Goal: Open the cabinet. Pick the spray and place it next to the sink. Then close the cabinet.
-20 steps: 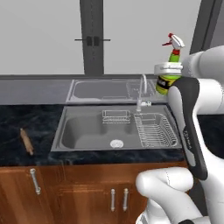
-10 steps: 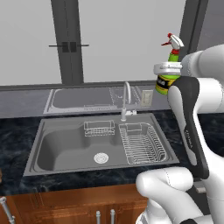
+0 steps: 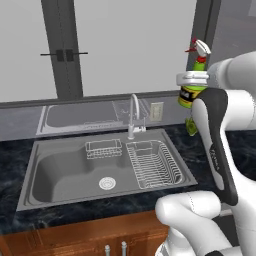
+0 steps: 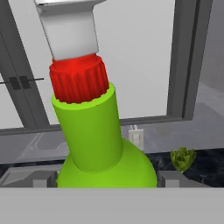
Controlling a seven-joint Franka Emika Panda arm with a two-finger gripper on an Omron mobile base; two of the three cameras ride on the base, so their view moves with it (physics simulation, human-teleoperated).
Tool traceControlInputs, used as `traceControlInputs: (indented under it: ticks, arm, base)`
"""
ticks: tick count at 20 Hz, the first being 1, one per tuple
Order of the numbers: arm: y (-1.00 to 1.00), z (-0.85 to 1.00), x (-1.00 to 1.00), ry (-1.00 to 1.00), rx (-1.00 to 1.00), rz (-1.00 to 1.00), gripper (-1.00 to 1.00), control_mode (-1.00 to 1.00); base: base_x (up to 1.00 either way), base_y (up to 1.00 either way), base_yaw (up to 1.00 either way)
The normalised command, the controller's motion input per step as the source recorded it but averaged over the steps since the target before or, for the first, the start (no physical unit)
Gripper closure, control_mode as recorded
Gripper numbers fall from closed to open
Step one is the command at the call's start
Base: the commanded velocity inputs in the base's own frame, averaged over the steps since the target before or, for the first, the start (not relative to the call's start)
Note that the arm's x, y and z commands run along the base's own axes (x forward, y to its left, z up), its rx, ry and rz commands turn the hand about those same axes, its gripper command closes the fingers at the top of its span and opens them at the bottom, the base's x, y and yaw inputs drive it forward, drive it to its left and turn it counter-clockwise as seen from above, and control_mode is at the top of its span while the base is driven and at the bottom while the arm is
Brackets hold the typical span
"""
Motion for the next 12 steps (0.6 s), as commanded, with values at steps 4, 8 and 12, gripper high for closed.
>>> traceControlInputs:
  ticks: [4,8,12]
  arm:
    - [0.00,0.00,0.00,0.00,0.00,0.00,1.00,1.00]
    - [-0.02,-0.11,0.00,0.00,0.00,-0.04,1.00,-1.00]
    - [-0.12,-0.38,0.21,0.09,0.02,-0.13,1.00,-1.00]
  base:
    - [0.00,-0.02,-0.04]
    - [0.00,-0.01,-0.02]
    - [0.00,0.00,0.00]
